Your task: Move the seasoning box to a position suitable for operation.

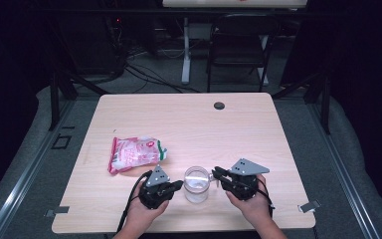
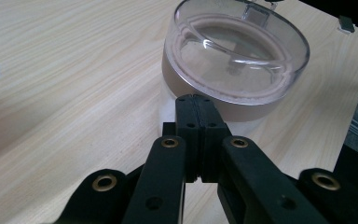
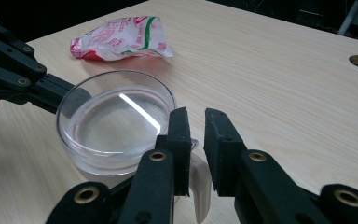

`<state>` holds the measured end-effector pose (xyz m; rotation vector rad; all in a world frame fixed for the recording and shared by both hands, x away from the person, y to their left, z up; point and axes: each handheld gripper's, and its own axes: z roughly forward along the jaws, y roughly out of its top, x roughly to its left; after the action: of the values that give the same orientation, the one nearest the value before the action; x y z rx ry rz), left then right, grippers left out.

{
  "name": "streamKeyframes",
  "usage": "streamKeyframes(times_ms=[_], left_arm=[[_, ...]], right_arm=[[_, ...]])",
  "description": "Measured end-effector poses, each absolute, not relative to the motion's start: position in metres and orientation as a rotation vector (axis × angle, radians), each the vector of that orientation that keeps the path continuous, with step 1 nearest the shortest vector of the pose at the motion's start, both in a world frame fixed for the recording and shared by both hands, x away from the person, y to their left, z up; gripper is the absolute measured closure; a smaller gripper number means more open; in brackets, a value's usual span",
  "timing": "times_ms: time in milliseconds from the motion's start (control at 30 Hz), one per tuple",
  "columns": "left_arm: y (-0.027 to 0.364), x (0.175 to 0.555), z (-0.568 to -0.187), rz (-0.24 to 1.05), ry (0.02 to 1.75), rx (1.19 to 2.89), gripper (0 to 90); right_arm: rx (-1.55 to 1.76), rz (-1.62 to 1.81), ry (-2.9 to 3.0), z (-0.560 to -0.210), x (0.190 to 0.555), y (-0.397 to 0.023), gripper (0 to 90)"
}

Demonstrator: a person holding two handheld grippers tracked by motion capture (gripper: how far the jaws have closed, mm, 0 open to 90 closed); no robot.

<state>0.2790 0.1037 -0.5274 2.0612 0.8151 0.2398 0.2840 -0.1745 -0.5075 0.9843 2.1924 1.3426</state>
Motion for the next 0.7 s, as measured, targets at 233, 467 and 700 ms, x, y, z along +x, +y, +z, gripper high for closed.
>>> streamKeyframes(times_ms=[233, 467, 700], left_arm=[[0.1038, 0.2785, -0.5275, 0.245, 0.812, 2.060, 90.0], [0.1038, 0.2782, -0.5270, 0.239, 0.814, 2.061, 90.0], [0.1043, 0.2780, -0.5260, 0.243, 0.810, 2.064, 90.0]], right_arm=[[0.982, 1.346, 2.191, -0.5079, 0.2842, -0.1749, 81.2], [0.984, 1.356, 2.190, -0.5084, 0.2845, -0.1753, 81.4], [0.984, 1.361, 2.189, -0.5088, 0.2845, -0.1757, 81.6]])
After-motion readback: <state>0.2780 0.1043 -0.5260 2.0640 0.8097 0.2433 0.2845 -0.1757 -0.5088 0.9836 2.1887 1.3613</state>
